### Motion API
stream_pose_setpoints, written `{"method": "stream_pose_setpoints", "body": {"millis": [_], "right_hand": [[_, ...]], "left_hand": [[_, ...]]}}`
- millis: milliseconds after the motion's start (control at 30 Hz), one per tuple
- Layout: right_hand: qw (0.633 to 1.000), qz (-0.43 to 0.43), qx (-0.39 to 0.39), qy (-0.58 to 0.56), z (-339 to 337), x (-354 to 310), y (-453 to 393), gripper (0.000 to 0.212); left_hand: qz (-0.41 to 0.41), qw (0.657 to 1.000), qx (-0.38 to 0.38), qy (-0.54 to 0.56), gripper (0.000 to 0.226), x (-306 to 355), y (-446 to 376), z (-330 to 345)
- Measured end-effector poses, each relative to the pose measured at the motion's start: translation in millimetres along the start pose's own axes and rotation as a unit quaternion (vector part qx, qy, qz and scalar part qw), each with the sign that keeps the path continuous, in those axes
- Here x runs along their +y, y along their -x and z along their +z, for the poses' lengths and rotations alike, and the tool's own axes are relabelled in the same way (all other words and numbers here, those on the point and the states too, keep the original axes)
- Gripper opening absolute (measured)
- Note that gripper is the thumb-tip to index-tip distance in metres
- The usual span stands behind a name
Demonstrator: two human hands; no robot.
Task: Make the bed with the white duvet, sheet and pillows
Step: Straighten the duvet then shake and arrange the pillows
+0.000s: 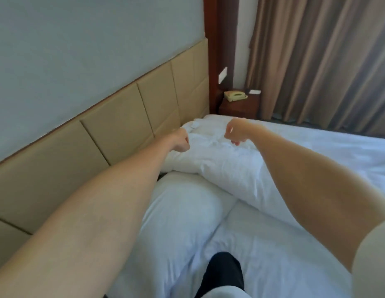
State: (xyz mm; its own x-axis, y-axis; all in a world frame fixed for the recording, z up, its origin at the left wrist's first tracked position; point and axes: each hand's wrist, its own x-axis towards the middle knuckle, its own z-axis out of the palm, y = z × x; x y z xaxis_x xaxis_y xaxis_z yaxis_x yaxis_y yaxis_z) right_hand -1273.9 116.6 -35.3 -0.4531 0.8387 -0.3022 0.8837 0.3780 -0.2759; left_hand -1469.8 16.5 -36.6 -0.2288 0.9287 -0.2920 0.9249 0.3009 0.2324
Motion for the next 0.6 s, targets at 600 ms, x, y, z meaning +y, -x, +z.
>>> {"method": "stream_pose_setpoints", "body": {"millis": [600], "right_hand": [[0.994,0.052,-0.064,-0.076,159.0,136.6,346.4,0.023]], "left_hand": [[0.058,0.992,-0.084,0.070,0.014,168.2,263.6,219.4]]}}
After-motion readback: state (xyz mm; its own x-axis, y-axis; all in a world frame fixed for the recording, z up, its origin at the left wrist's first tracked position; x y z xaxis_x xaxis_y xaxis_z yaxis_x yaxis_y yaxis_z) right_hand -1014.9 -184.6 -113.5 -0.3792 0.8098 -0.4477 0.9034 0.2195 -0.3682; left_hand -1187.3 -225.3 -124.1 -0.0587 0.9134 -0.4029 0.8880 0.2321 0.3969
